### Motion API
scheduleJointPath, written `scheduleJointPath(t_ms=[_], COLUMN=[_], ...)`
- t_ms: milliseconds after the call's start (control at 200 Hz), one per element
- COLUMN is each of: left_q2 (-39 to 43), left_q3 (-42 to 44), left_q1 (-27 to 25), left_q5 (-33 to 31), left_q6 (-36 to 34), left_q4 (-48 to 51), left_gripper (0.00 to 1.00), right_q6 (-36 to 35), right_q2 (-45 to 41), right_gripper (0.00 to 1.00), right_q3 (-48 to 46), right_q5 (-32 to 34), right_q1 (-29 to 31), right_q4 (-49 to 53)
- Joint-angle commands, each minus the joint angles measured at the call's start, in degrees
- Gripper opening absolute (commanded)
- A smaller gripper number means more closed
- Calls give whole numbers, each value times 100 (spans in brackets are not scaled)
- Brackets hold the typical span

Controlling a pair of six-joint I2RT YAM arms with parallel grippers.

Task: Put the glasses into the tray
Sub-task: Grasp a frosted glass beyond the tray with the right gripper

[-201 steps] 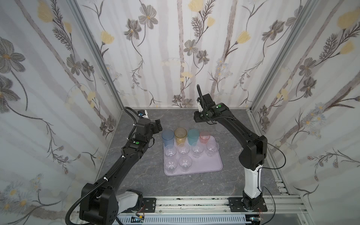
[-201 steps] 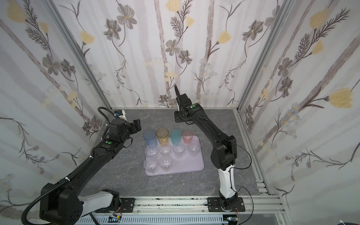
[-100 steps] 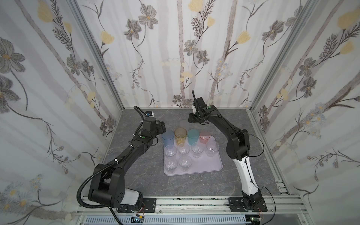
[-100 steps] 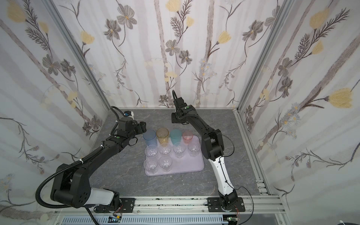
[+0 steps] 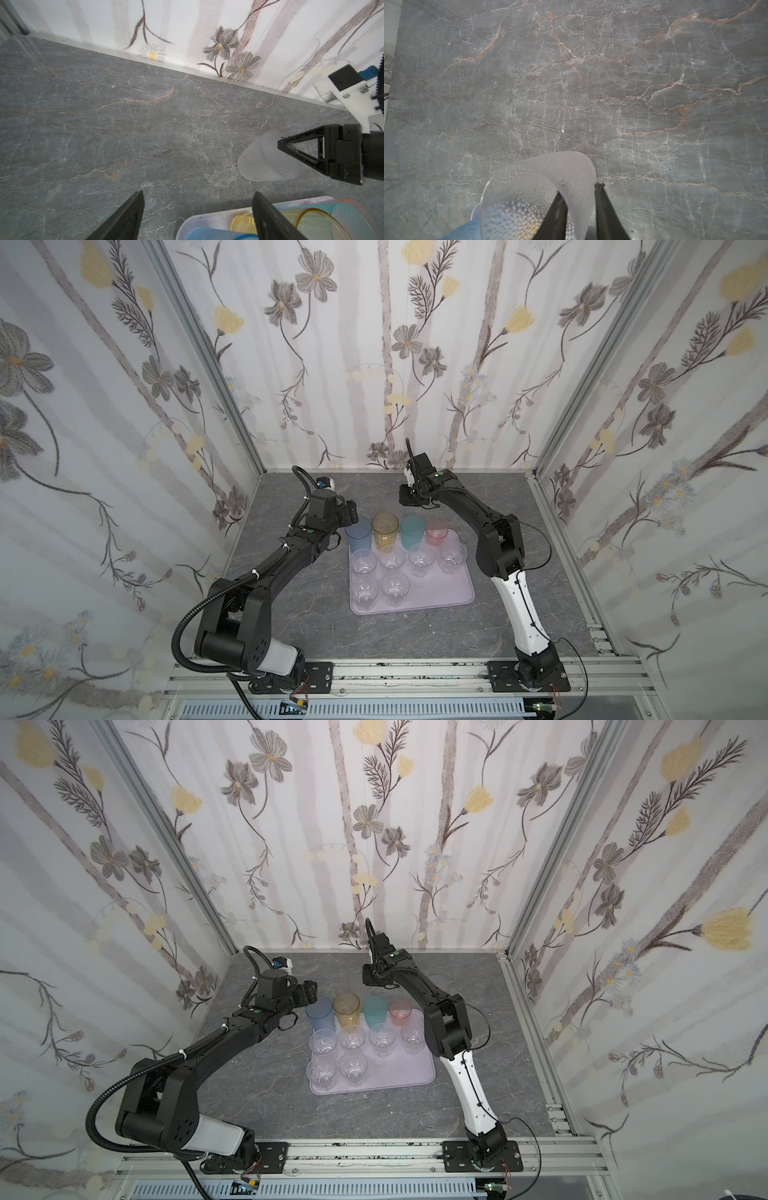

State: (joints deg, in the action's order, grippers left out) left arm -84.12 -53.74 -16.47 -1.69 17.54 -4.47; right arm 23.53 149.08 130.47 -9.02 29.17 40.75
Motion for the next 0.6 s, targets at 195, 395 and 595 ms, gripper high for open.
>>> scheduleJointPath(t_ms=[195, 395, 595], left_q2=[170, 368, 748], left_q3=[-67, 60, 213], left_q1=[-3, 0, -5], left_q5=[-45, -144, -341], left_q6=[-23, -84, -128], left_q4=[-239, -239, -234], left_gripper=[84, 84, 84], right_q6=[-68, -63, -65], right_q2=[-227, -422, -768], right_gripper=[9, 5, 4], right_q3=[48, 39, 39], right_q5=[273, 301, 277], right_q1=[-111, -192, -258], right_q4=[-180, -138, 54])
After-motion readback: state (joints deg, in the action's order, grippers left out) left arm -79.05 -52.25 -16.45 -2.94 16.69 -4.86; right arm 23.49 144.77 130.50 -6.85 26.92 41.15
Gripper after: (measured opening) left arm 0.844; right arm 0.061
